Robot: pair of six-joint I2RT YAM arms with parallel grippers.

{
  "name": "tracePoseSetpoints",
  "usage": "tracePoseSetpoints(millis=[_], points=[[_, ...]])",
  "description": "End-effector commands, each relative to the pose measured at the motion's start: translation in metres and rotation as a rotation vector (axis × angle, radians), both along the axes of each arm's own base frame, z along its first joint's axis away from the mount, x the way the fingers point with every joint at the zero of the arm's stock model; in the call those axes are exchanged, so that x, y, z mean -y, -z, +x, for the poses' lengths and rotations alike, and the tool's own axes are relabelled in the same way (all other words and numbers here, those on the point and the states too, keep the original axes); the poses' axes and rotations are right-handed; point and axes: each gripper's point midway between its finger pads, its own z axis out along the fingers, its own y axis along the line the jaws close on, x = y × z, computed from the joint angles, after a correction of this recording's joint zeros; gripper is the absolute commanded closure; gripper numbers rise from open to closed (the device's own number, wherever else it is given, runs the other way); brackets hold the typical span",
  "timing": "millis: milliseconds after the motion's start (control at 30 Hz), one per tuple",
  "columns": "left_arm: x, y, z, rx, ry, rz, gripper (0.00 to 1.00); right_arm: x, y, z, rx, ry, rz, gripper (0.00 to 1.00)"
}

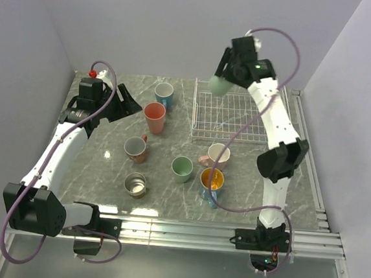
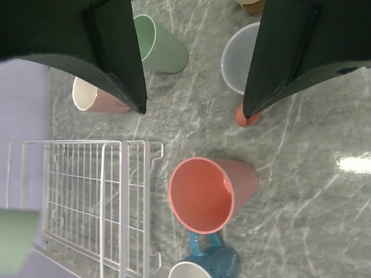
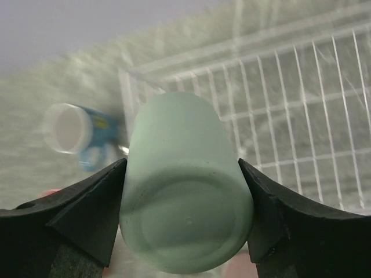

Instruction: Load the cups into the dish rack

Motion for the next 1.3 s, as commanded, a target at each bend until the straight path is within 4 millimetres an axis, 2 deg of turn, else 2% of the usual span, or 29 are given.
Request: tracePoseSetpoints(millis=[0, 67, 100, 133, 167, 300, 400, 567, 833, 900, 933, 1033, 1100, 1133, 1200, 1233, 1267], points=[[-0.009, -0.001, -0.006, 0.013, -0.015, 0.049, 0.28, 0.019, 0.034, 0.001, -0.073, 0.059, -0.166, 1.00], [-0.009, 0.002, -0.008, 0.003, -0.011, 0.053, 0.28, 0.013, 0.035, 0.010, -0.063, 0.058, -0.146, 1.00], [-0.009, 0.003, -0.009, -0.002, -0.008, 0.055, 0.28, 0.008, 0.047, 0.017, -0.077, 0.060, -0.136, 1.00], [-0.010, 0.005, -0.009, -0.008, -0.009, 0.059, 0.29, 0.003, 0.043, 0.022, -0.056, 0.058, -0.120, 1.00], [-0.010, 0.010, -0.010, -0.025, -0.008, 0.062, 0.29, 0.001, 0.047, 0.027, -0.057, 0.059, -0.115, 1.00], [-0.010, 0.020, -0.011, -0.057, -0.004, 0.065, 0.32, -0.018, 0.085, 0.036, -0.104, 0.042, -0.133, 1.00], [-0.009, 0.025, -0.011, -0.071, 0.002, 0.063, 0.32, -0.031, 0.105, 0.037, -0.129, 0.025, -0.149, 1.00], [-0.006, 0.027, -0.006, -0.096, 0.013, 0.053, 0.33, -0.039, 0.119, 0.049, -0.116, 0.033, -0.145, 1.00], [-0.002, 0.029, -0.003, -0.127, 0.029, 0.046, 0.35, -0.048, 0.131, 0.063, -0.084, 0.043, -0.141, 1.00], [-0.002, 0.030, -0.002, -0.130, 0.029, 0.047, 0.35, -0.048, 0.134, 0.066, -0.076, 0.055, -0.150, 0.97], [-0.002, 0.029, -0.002, -0.128, 0.028, 0.047, 0.35, -0.050, 0.133, 0.069, -0.065, 0.057, -0.145, 0.93], [-0.003, 0.027, -0.002, -0.129, 0.025, 0.051, 0.35, -0.055, 0.132, 0.075, -0.033, 0.065, -0.136, 0.92], [-0.004, 0.029, -0.002, -0.137, 0.023, 0.057, 0.35, -0.056, 0.130, 0.078, -0.017, 0.071, -0.134, 0.87], [-0.004, 0.029, -0.002, -0.139, 0.024, 0.056, 0.35, -0.057, 0.130, 0.079, -0.014, 0.070, -0.133, 0.71], [-0.004, 0.030, -0.001, -0.144, 0.023, 0.056, 0.35, -0.056, 0.131, 0.079, -0.015, 0.065, -0.137, 0.50], [-0.003, 0.029, 0.000, -0.146, 0.023, 0.055, 0.35, -0.056, 0.129, 0.078, -0.011, 0.062, -0.140, 0.26], [-0.003, 0.029, 0.002, -0.145, 0.024, 0.052, 0.35, -0.056, 0.129, 0.076, -0.015, 0.057, -0.149, 0.23]])
